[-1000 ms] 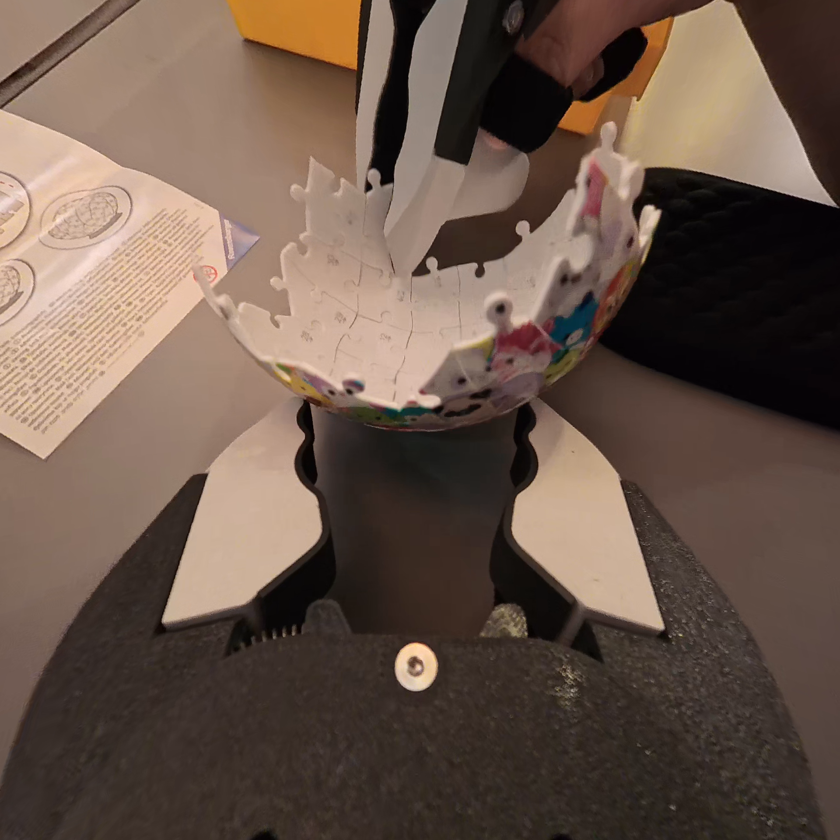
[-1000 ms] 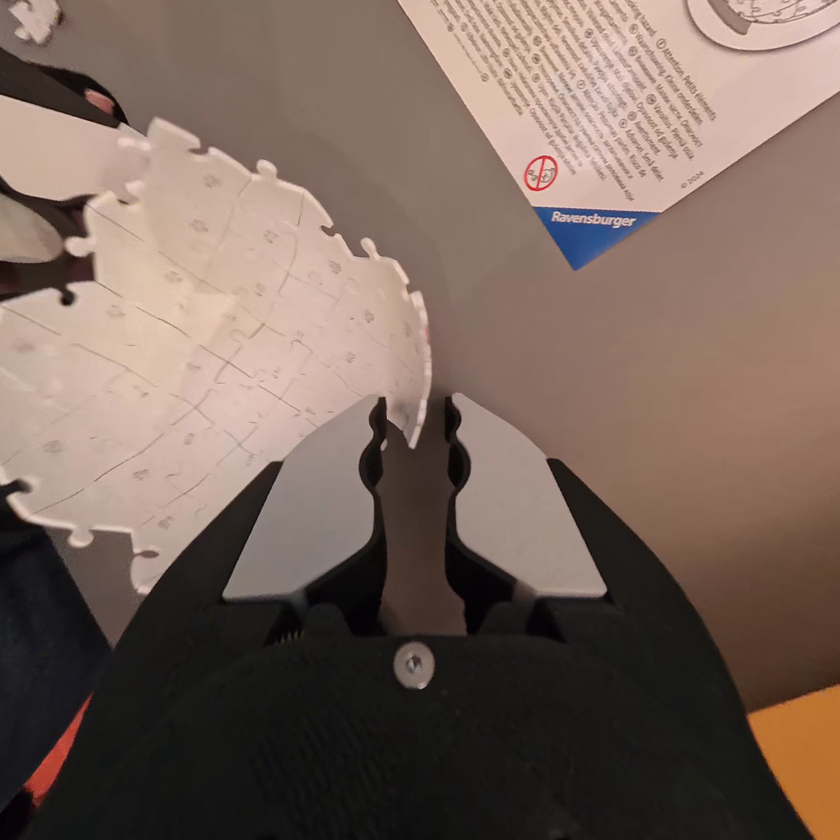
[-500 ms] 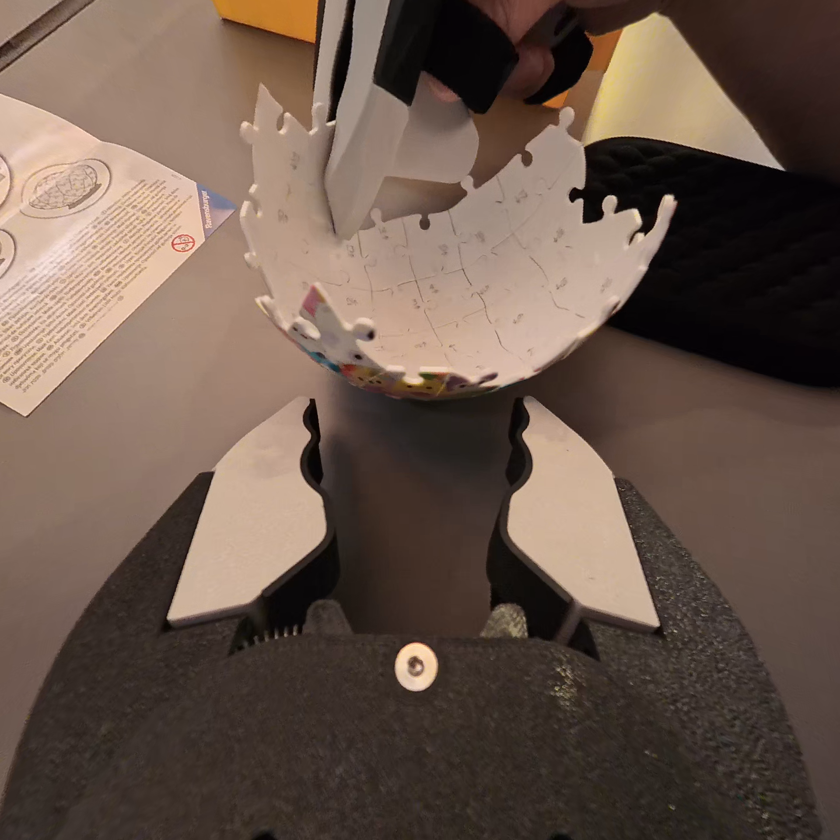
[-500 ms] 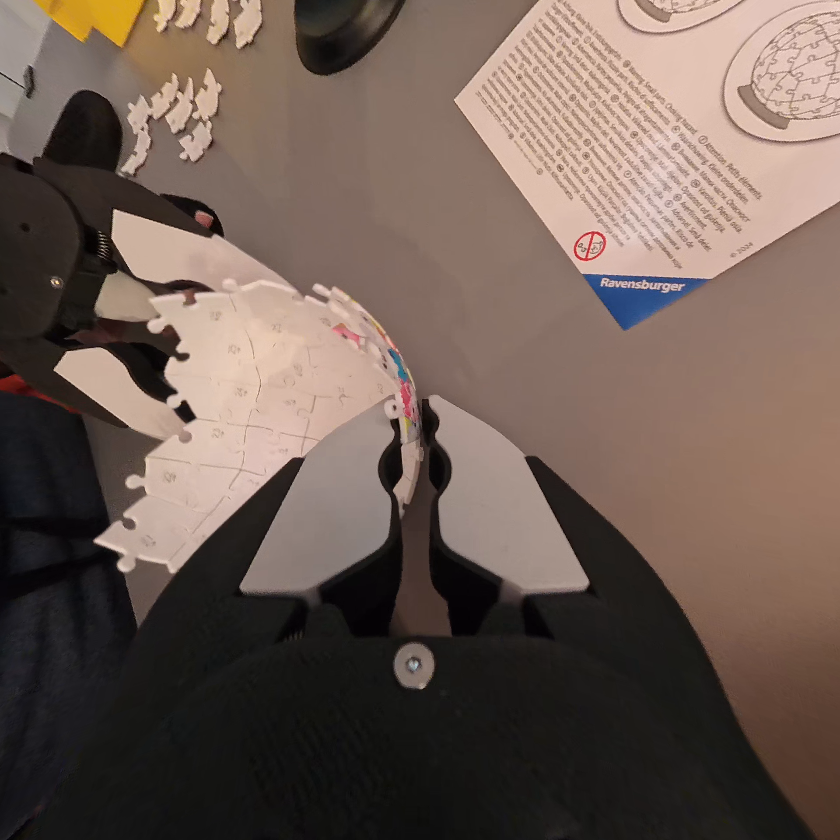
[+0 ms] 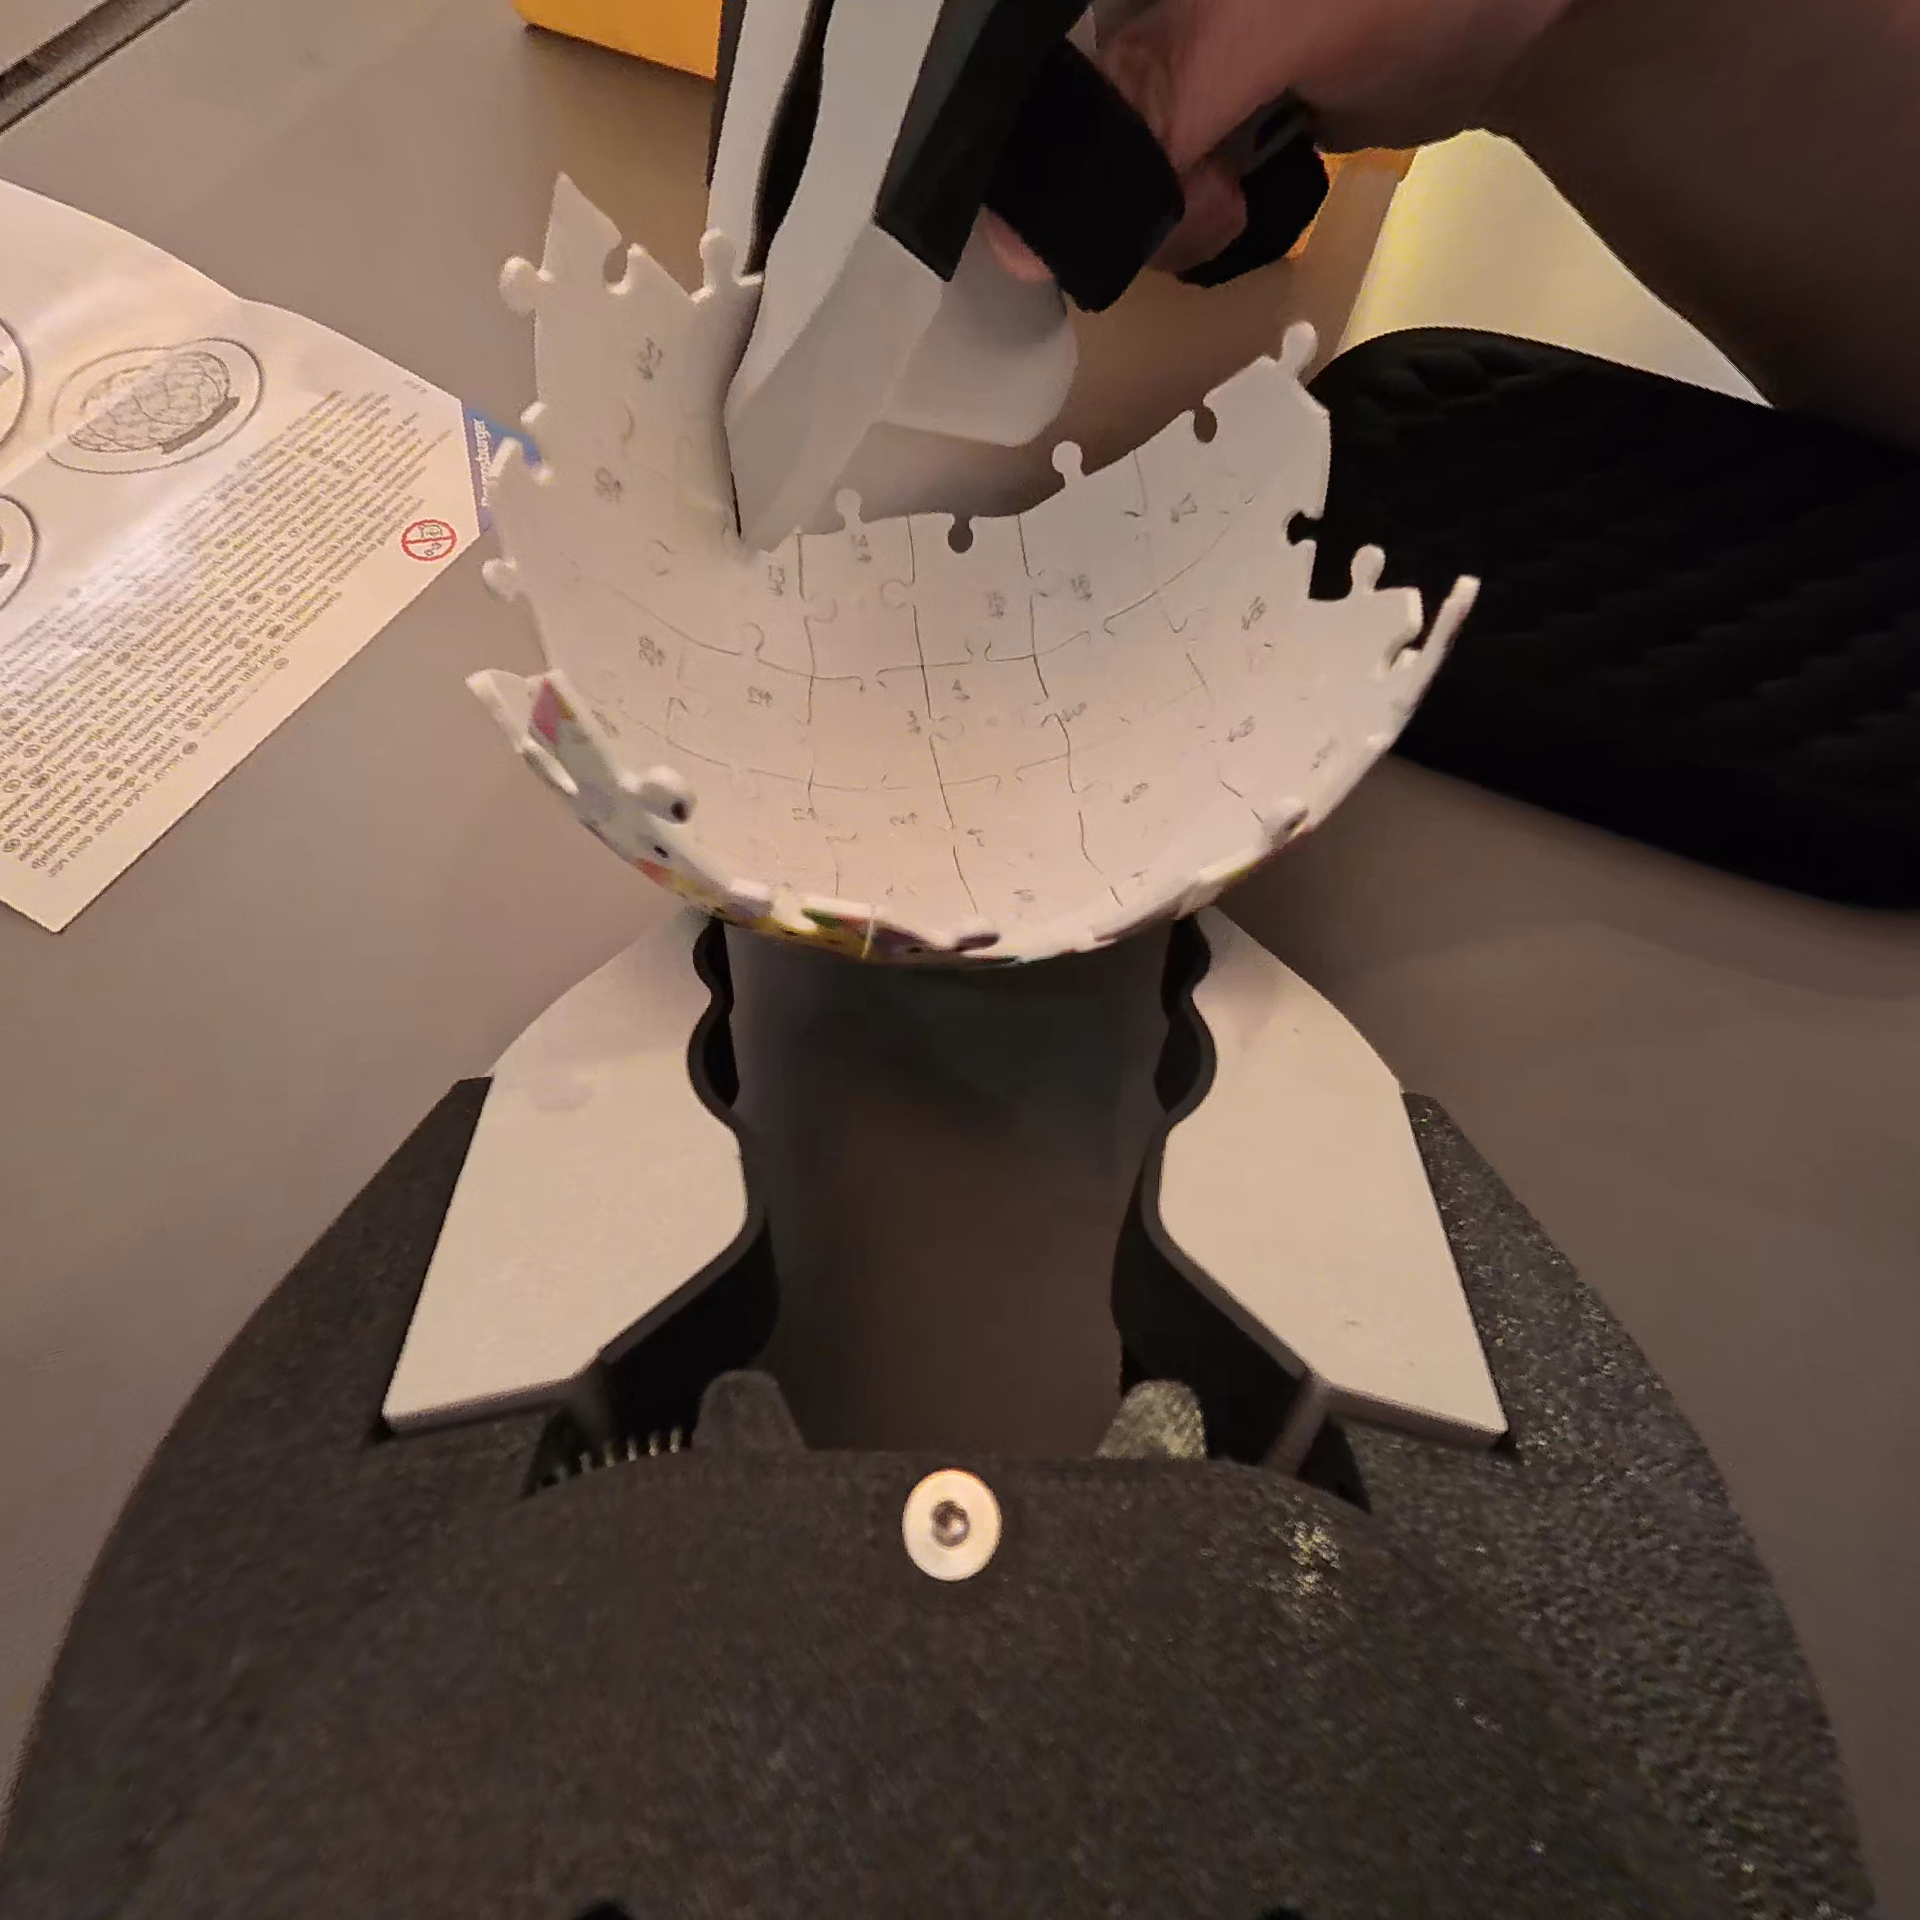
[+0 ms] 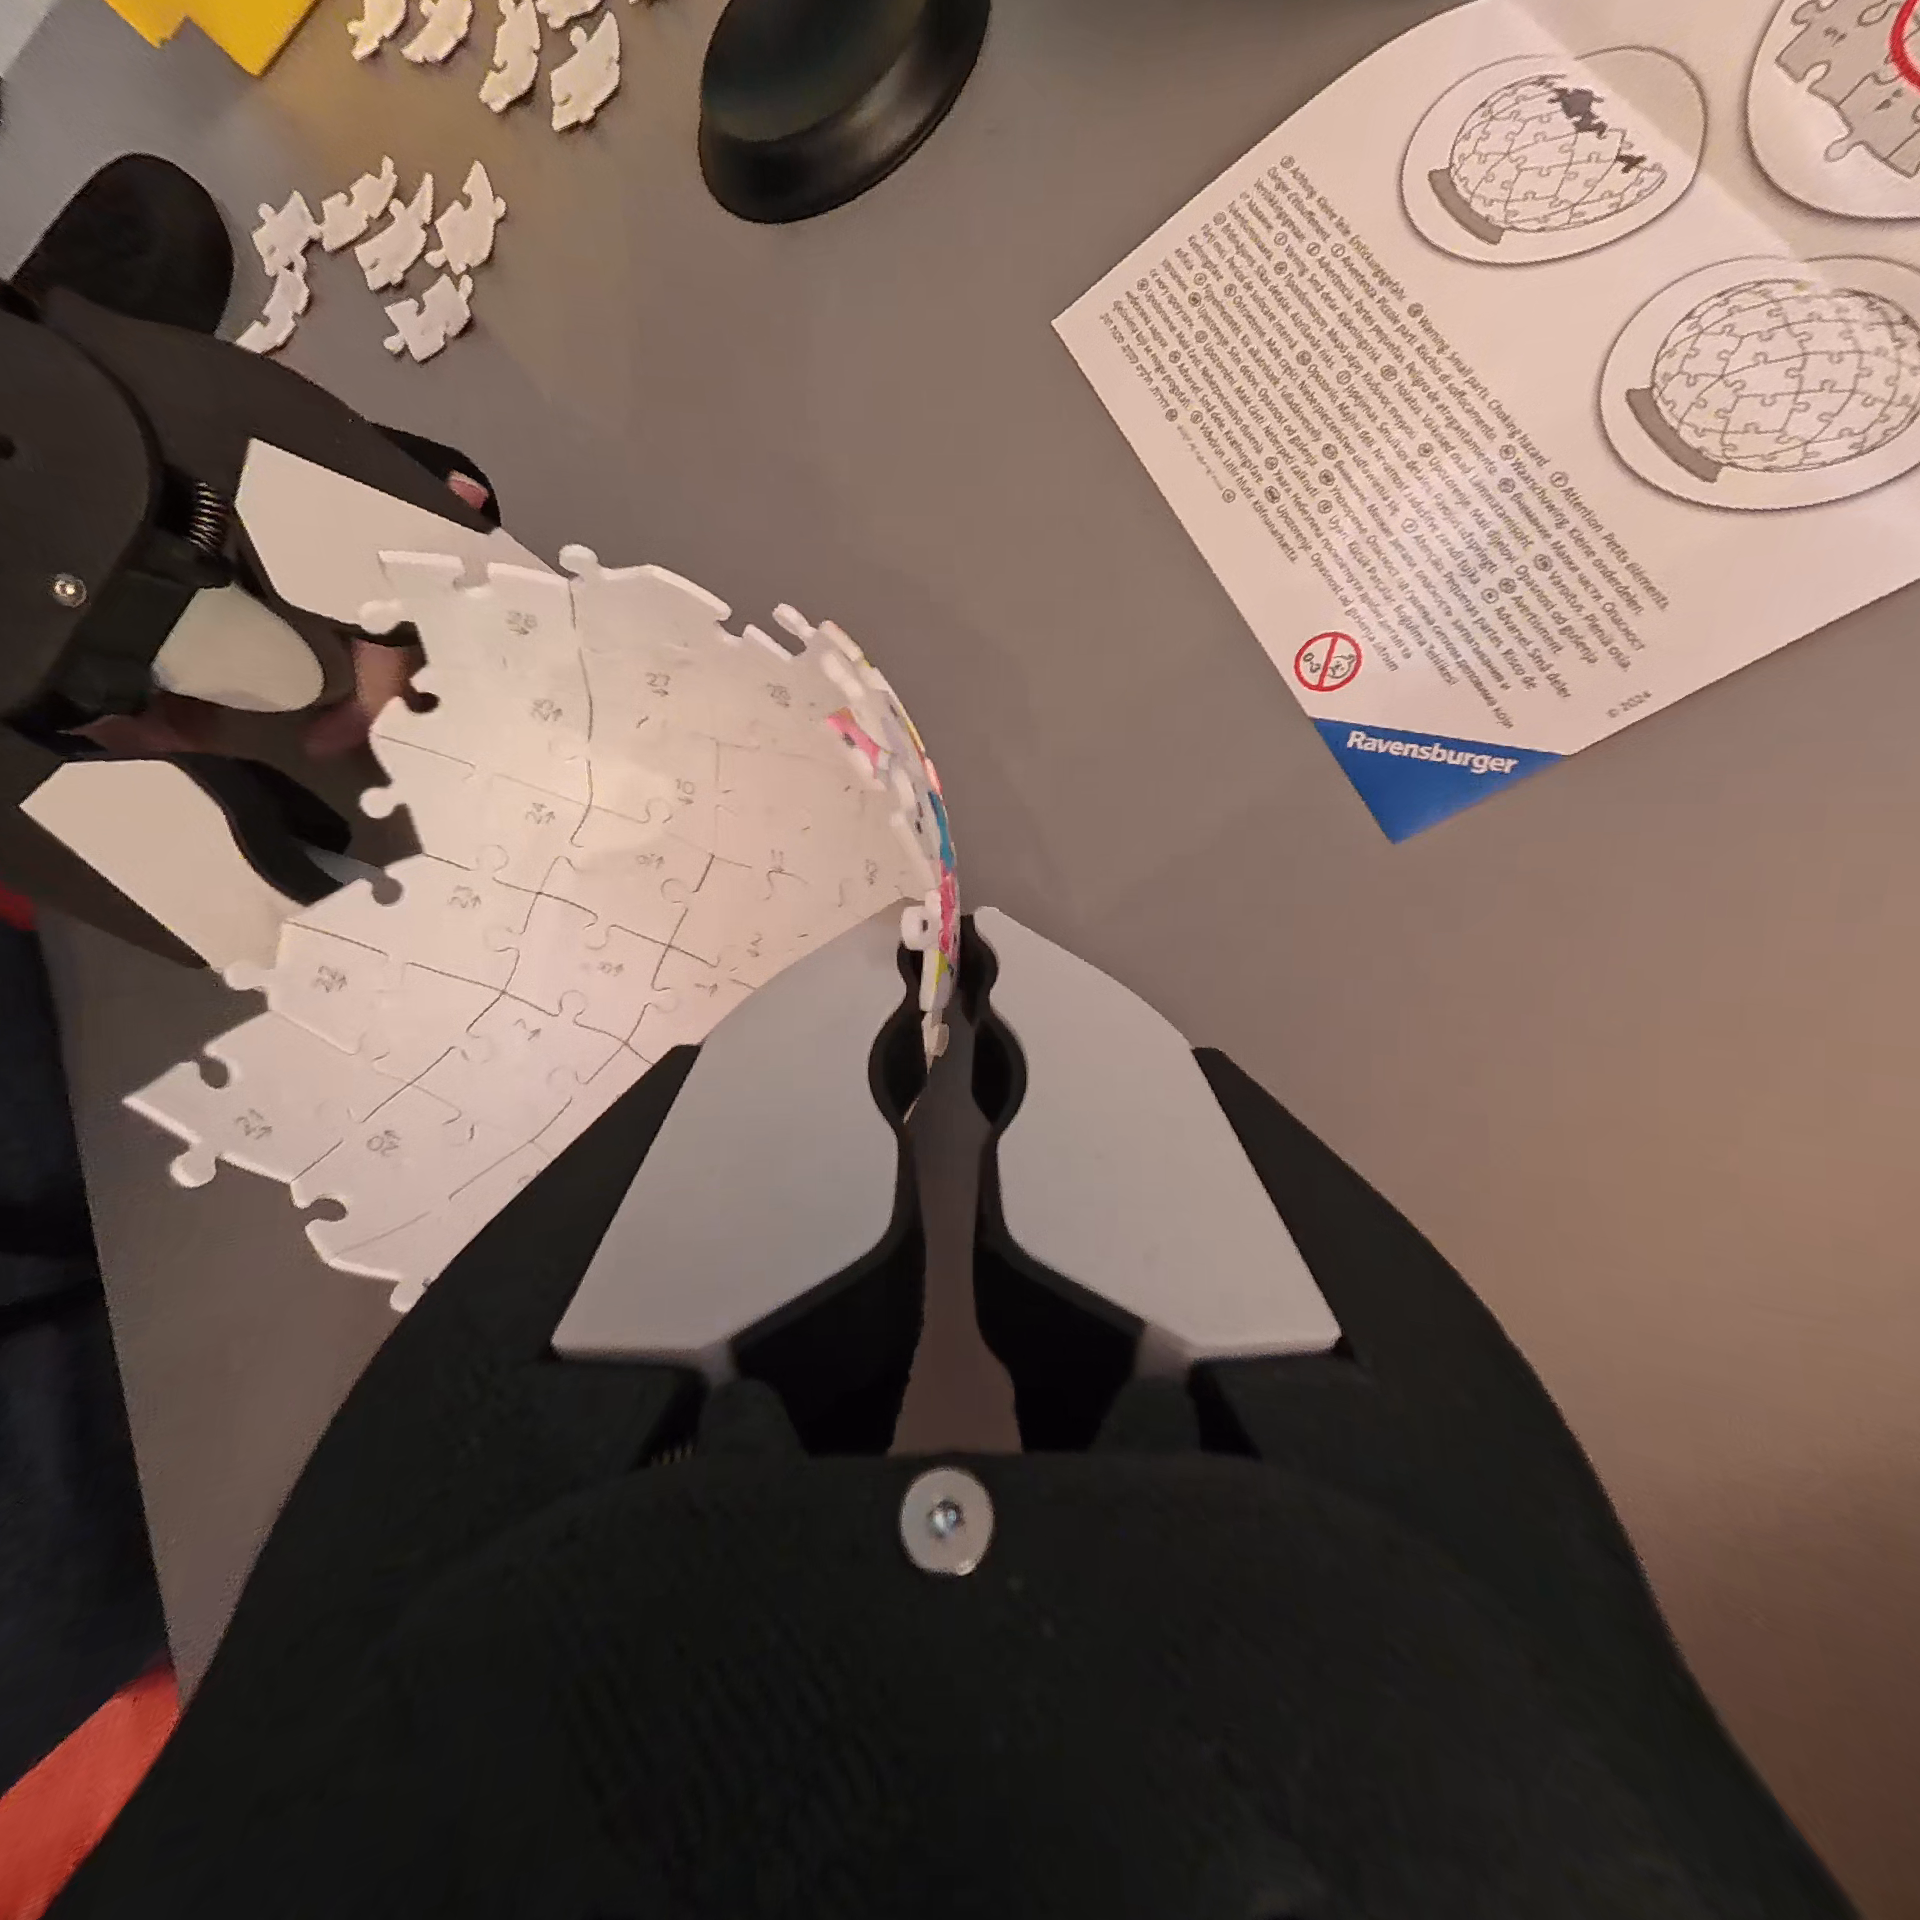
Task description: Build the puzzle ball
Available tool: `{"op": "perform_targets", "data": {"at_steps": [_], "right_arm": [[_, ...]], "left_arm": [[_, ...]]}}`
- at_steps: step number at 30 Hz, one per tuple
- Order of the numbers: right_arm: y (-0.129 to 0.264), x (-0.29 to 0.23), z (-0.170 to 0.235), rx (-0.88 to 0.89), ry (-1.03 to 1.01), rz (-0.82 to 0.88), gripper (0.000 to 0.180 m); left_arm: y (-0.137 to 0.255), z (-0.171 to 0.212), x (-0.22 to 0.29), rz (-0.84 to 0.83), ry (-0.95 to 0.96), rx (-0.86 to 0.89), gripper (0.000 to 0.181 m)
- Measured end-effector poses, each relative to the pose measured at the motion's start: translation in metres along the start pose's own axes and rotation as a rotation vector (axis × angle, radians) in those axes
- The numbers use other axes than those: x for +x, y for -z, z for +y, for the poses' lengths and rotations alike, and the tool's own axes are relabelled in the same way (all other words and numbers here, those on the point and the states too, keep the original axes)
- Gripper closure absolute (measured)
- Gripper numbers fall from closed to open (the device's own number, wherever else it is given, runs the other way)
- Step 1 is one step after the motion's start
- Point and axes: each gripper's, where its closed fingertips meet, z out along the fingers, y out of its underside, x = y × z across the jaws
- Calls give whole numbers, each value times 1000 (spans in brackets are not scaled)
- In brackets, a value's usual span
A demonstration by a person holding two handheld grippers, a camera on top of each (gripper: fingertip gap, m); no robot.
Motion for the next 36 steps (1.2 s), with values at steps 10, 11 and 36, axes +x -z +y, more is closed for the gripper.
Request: {"op": "perform_targets", "data": {"at_steps": [10, 11, 36], "right_arm": [[-5, -1, -4, 52, 81, -24, 173], [-5, -1, -5, 63, 95, -22, 173], [-8, -7, -16, 221, 187, -166, 174]], "left_arm": [[-1, 1, 0, -2, -2, -9, 102], [-1, 1, 0, 0, 1, -7, 102], [2, 3, 0, 41, 42, -7, 103]]}}
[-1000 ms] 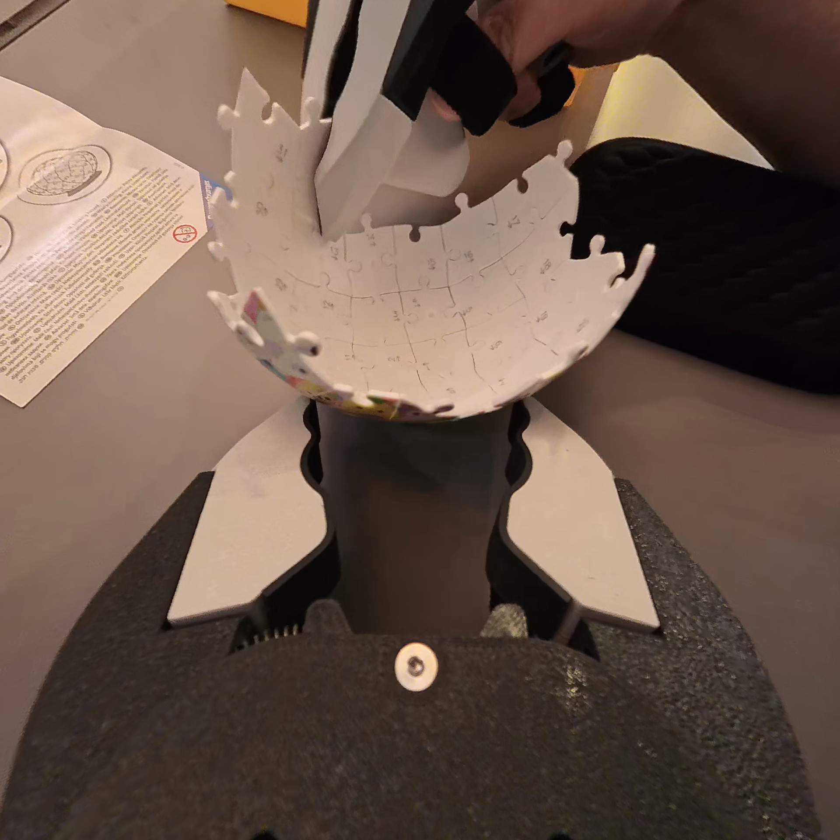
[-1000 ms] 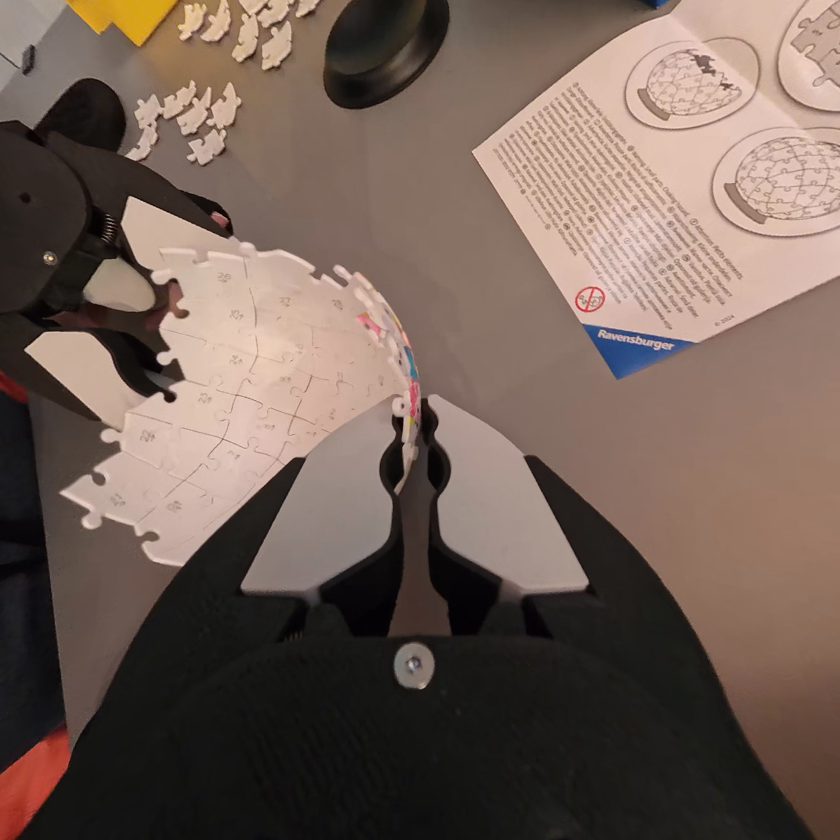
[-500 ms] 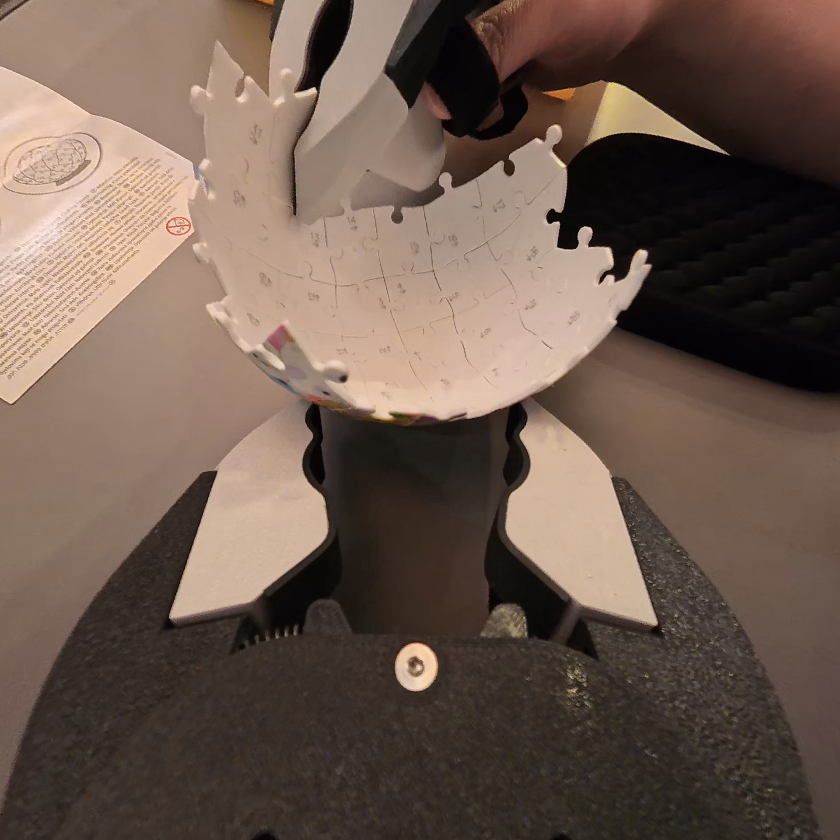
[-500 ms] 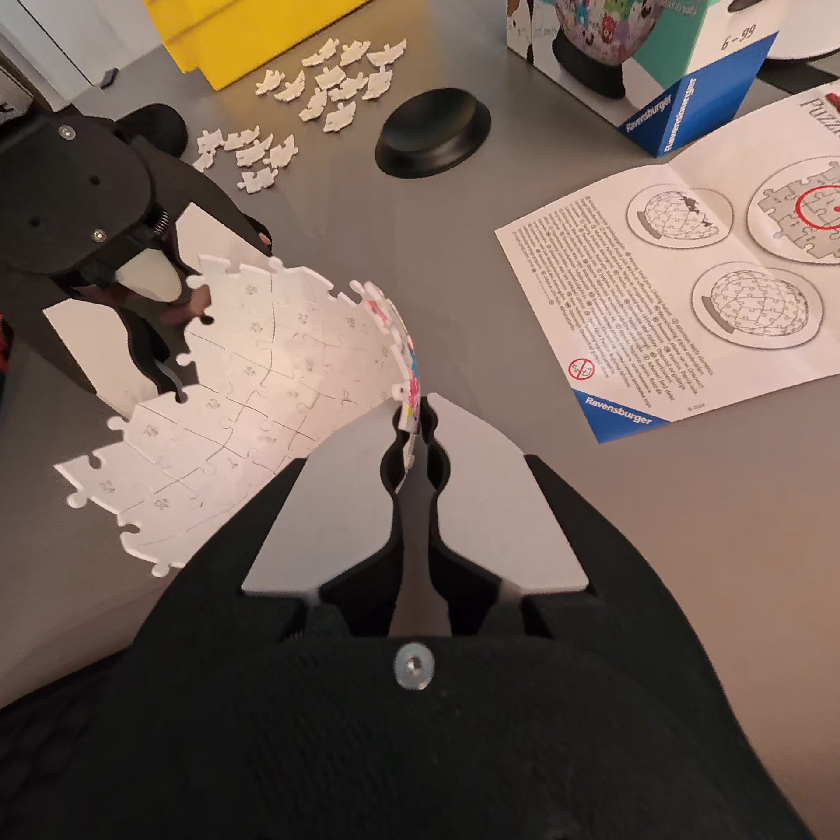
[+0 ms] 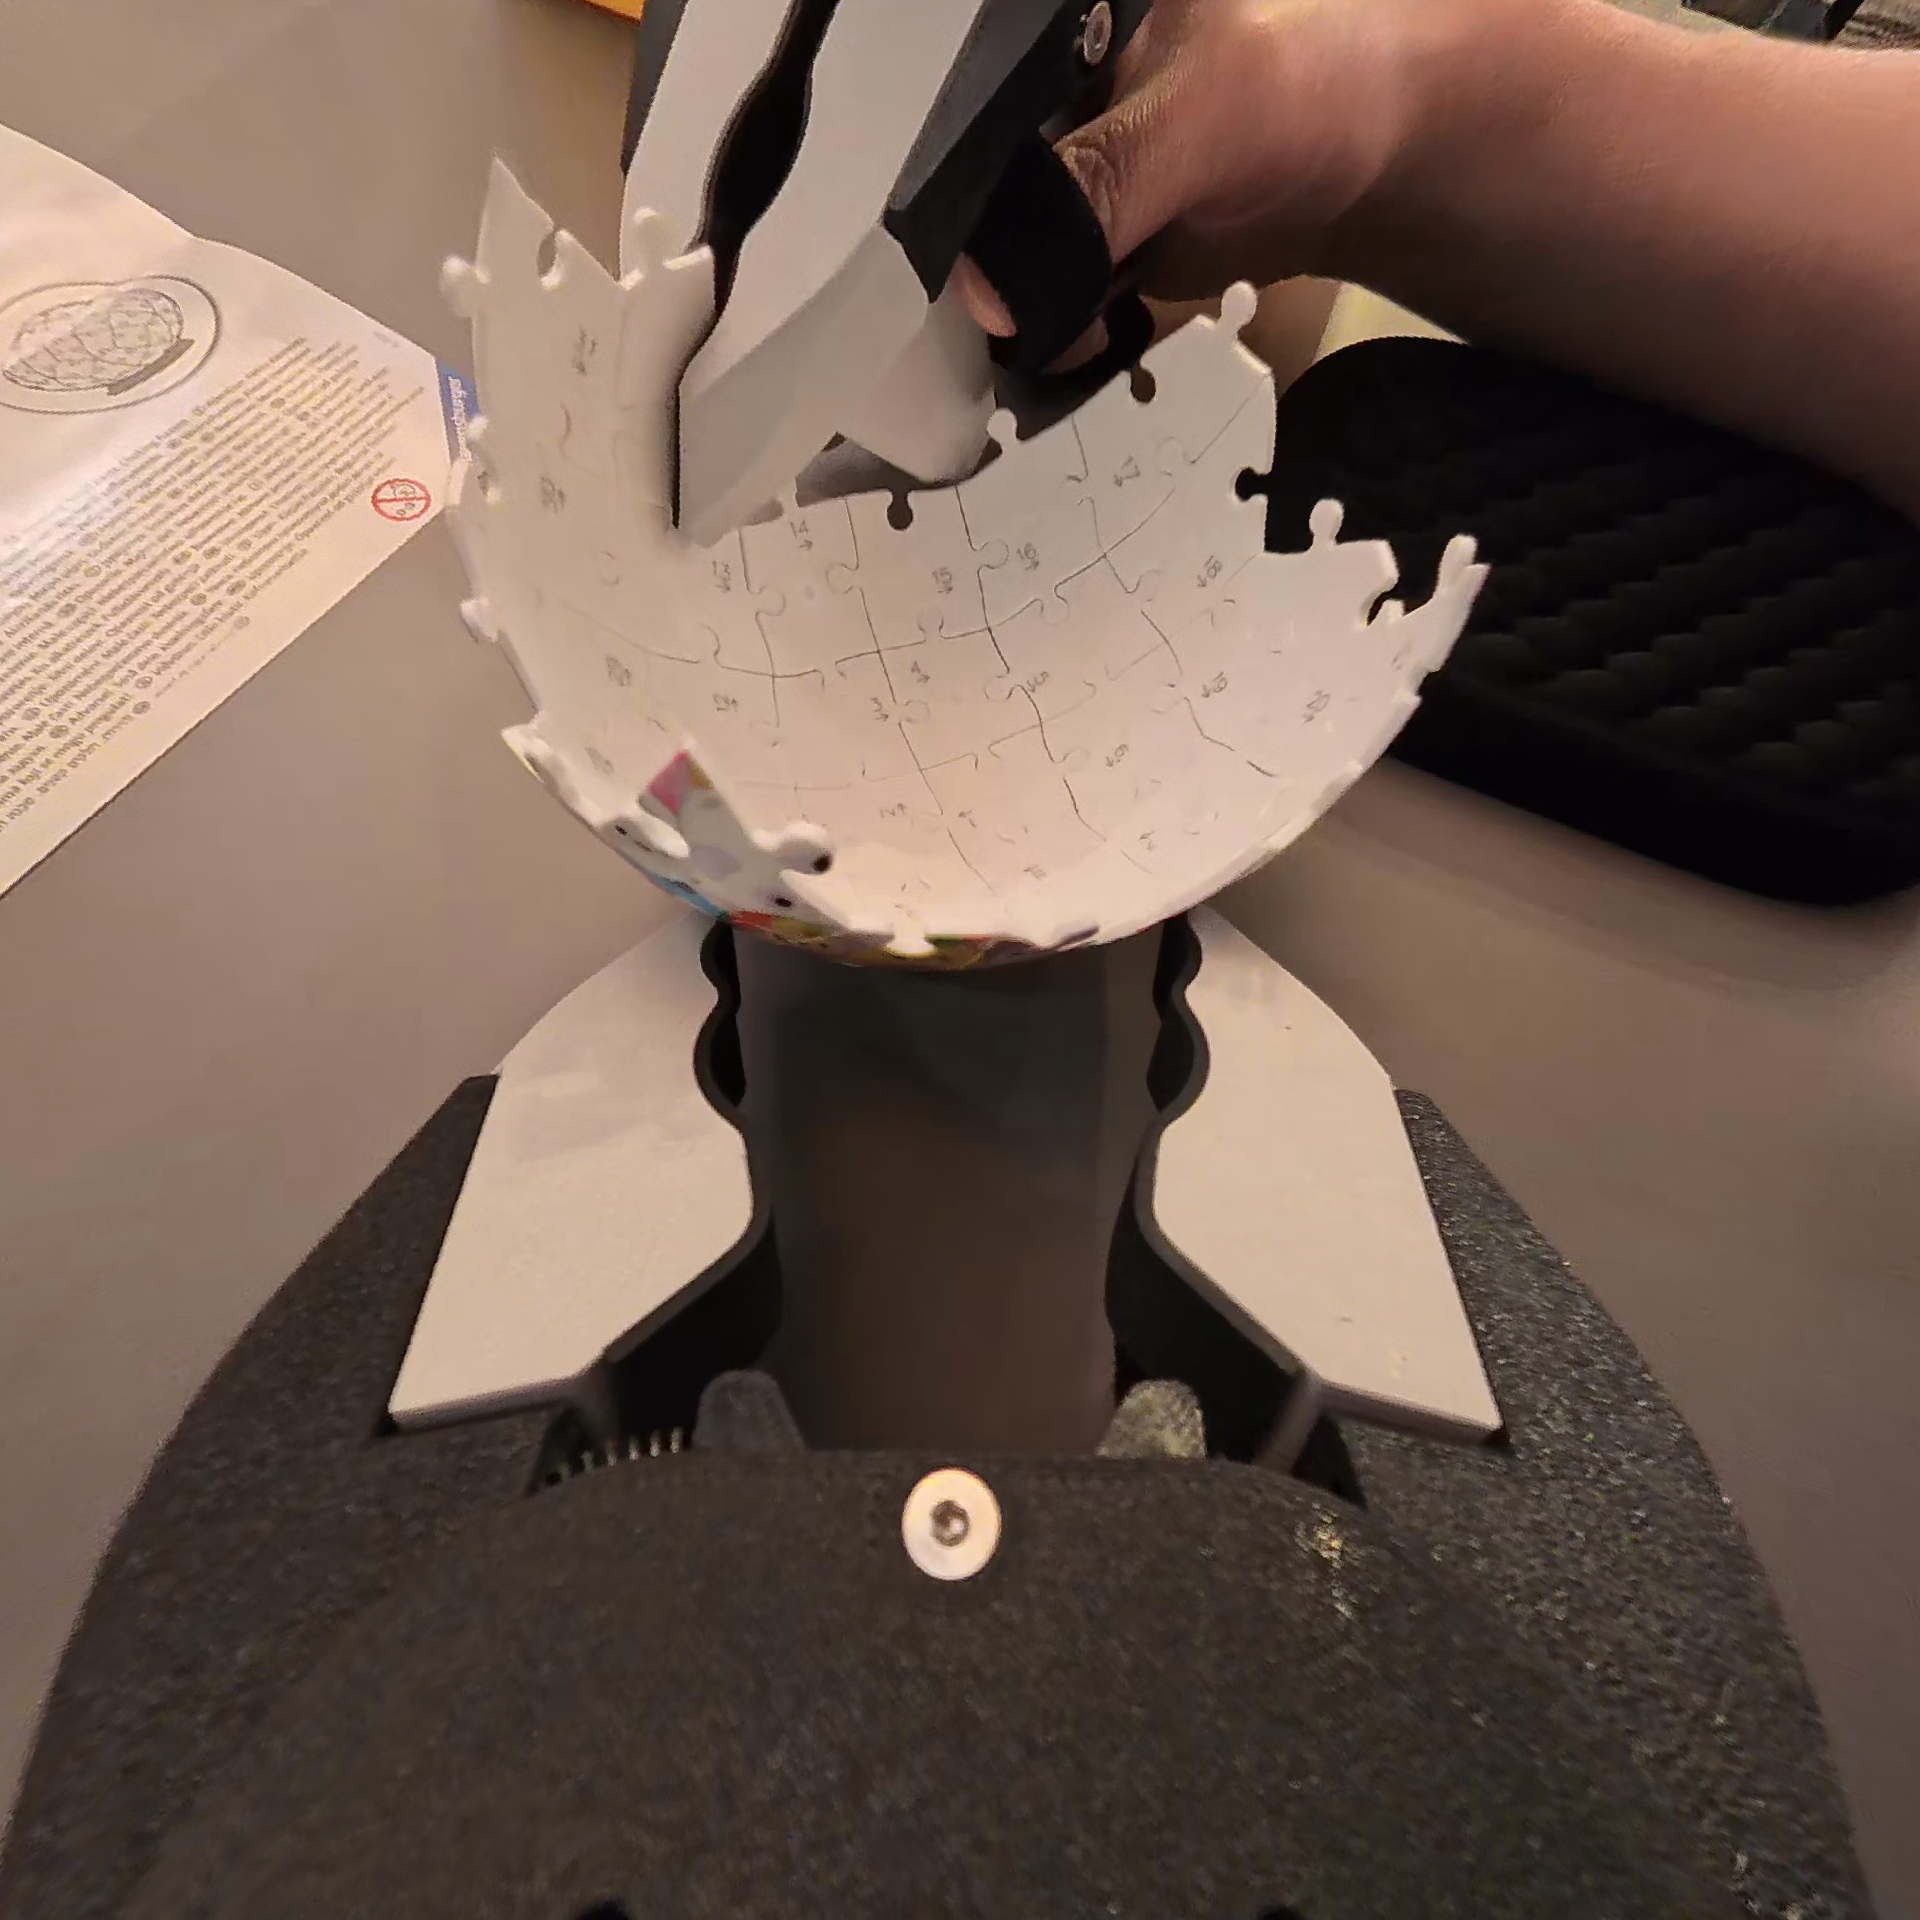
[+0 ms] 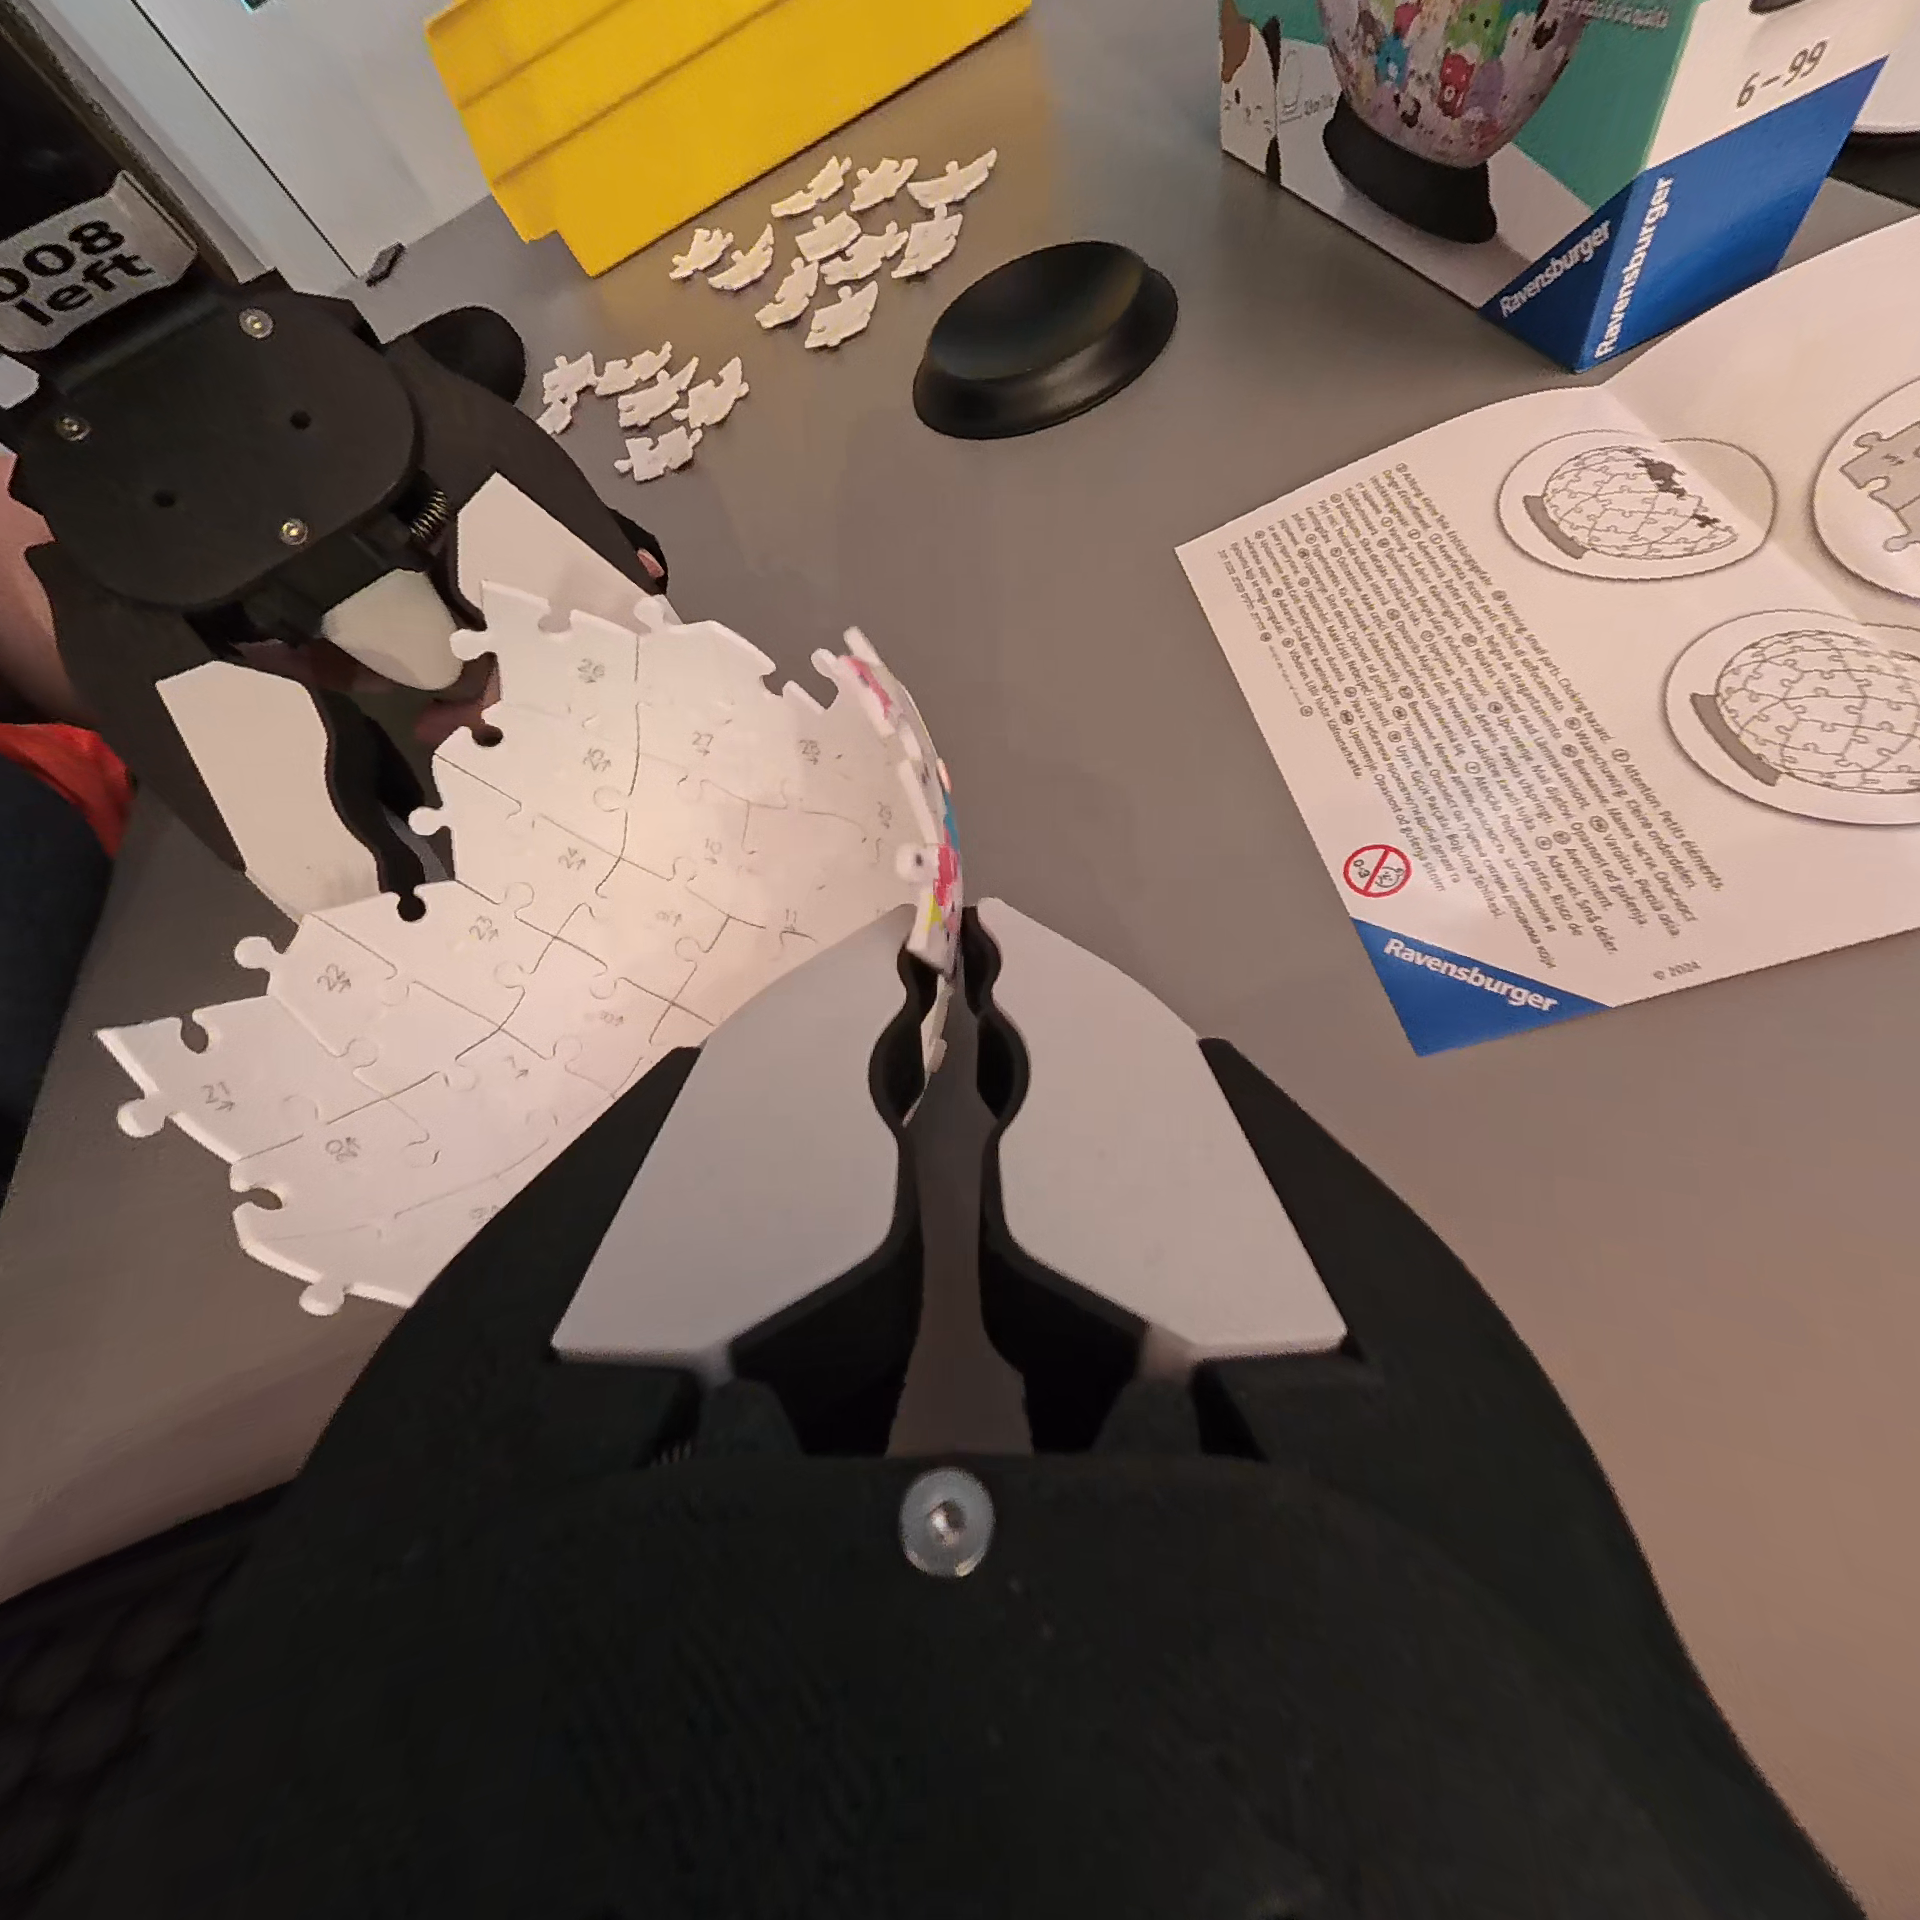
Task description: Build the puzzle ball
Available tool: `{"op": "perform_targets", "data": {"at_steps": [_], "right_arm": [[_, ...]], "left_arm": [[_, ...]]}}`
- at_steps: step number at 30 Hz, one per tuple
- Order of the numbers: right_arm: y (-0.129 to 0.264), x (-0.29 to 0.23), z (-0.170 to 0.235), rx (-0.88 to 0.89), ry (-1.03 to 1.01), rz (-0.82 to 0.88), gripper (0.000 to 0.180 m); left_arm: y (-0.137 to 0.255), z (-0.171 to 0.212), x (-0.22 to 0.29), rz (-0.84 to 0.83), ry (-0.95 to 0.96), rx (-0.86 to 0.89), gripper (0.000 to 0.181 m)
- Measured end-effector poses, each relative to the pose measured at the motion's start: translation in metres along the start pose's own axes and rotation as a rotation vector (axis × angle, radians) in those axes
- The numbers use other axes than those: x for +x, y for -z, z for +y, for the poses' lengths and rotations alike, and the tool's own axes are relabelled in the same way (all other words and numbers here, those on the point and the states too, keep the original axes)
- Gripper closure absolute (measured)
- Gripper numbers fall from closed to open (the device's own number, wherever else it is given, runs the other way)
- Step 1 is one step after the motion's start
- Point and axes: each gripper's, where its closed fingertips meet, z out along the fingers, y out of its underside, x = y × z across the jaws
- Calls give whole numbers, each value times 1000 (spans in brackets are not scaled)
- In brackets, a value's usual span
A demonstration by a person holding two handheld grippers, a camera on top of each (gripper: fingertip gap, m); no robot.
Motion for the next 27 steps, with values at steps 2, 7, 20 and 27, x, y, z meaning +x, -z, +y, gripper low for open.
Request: {"op": "perform_targets", "data": {"at_steps": [2, 7, 20, 27], "right_arm": [[-1, 0, 0, 3, 8, -1, 174], [-1, -1, -3, 17, -7, -28, 171], [-6, 2, -2, -20, 12, -20, 174], [-4, 2, -2, -29, 1, -20, 175]], "left_arm": [[0, 0, 0, 1, 3, 1, 104], [1, 0, 0, 3, 7, 2, 104], [1, 0, -2, 7, 15, 4, 105], [1, 1, -2, 6, 12, -4, 105]]}}
